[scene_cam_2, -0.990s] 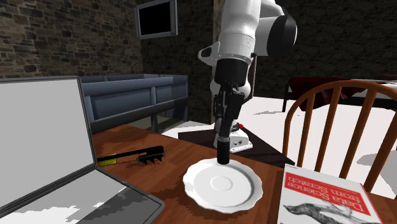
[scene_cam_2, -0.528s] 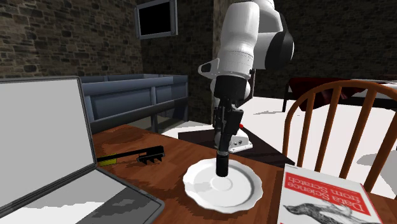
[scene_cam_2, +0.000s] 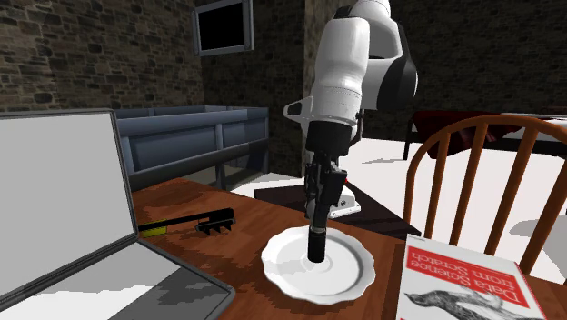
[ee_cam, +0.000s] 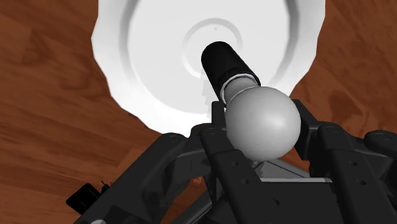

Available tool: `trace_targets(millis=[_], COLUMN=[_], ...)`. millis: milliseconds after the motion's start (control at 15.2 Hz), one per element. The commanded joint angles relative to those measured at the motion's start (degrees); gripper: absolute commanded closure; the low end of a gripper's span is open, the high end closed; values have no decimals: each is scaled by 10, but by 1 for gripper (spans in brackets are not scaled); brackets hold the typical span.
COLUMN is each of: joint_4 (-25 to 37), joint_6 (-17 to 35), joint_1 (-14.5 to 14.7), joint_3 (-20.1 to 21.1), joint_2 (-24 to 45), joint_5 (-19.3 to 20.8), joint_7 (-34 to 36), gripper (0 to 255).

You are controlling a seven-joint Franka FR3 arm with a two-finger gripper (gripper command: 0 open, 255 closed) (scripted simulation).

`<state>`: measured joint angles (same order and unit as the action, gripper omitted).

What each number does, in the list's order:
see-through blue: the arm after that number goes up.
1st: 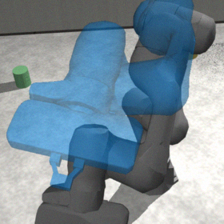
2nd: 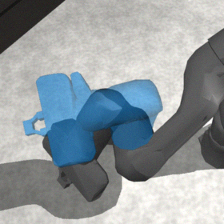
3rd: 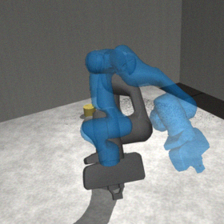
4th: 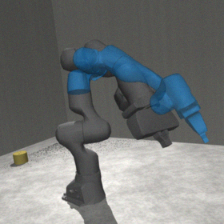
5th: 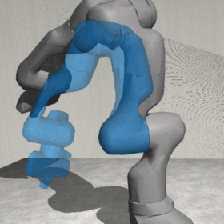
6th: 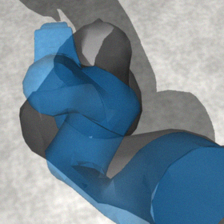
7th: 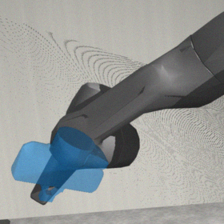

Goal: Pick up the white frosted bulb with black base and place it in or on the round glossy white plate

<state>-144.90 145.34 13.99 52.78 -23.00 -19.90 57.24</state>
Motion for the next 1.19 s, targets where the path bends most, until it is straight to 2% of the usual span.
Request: trace_targets(millis=[0,132,198,528,792,1122], joint_4=[0,0,0,0,17,17], joint_6=[1,1,1,1,-90,-90], joint_1=[0,0,0,0,45,45], joint_3=[0,0,0,0,-59,-59], joint_2=[0,0,0,0,-72,-72], joint_5=[0,0,0,0,-27,-26], joint_7=[0,0,0,0,-22,-22], gripper=[255,255,0,0,0,0])
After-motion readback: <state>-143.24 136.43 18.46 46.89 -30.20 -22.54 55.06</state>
